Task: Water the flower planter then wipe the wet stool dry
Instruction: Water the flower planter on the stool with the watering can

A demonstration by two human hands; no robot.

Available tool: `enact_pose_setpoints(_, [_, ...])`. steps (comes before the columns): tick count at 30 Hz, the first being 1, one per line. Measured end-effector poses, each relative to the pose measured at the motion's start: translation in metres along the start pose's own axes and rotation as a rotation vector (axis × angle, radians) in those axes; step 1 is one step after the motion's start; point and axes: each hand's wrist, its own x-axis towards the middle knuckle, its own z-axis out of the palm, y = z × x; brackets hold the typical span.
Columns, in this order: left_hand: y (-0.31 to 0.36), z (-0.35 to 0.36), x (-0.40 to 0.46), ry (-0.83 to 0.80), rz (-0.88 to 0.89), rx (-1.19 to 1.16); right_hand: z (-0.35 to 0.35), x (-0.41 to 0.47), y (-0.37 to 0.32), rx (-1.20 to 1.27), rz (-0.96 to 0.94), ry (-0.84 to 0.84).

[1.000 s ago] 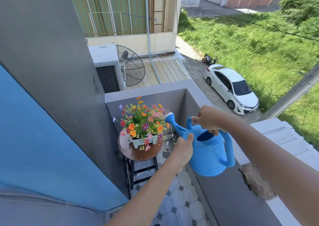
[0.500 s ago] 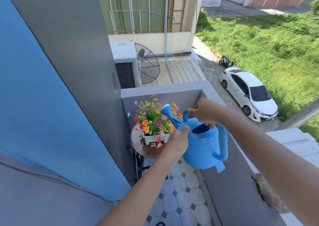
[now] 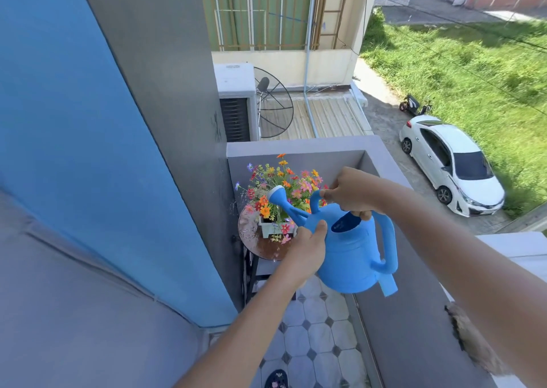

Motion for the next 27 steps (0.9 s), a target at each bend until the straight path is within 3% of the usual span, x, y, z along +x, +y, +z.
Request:
enact_pose_setpoints(8, [-0.002, 0.015, -0.006, -0.007, 0.016, 0.032, 0.0, -0.008, 0.009, -0.045, 0.031, -0.079])
enact_pose_setpoints(27, [0.022, 0.074, 0.01, -0.16, 0.021, 0.059, -0.028, -0.011, 0.075, 0.055, 0.182, 0.09])
